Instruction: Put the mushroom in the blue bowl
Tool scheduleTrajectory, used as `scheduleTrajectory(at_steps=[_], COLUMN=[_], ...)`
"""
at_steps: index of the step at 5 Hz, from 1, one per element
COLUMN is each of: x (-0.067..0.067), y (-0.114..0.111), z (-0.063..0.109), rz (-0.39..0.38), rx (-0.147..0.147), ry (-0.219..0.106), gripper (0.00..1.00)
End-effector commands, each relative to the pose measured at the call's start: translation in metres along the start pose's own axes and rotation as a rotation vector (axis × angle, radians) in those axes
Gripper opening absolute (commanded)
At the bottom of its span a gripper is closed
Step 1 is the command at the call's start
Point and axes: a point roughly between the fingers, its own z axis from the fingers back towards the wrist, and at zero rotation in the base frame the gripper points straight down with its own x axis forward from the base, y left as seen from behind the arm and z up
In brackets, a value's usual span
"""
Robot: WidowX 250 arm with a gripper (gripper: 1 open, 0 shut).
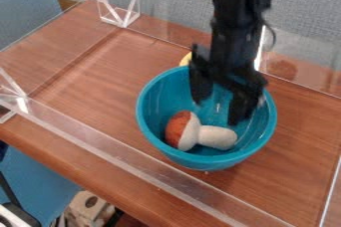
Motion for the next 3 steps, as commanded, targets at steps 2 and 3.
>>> scheduleTrajectory(at_steps=[2, 3], x=[0.013, 0.012], y=[0.041, 0.059], z=[0.057, 0.059], rz=[0.044, 0.06], rx=[0.06, 0.087], ry=[-0.1, -0.091], gripper=[1.0, 1.0])
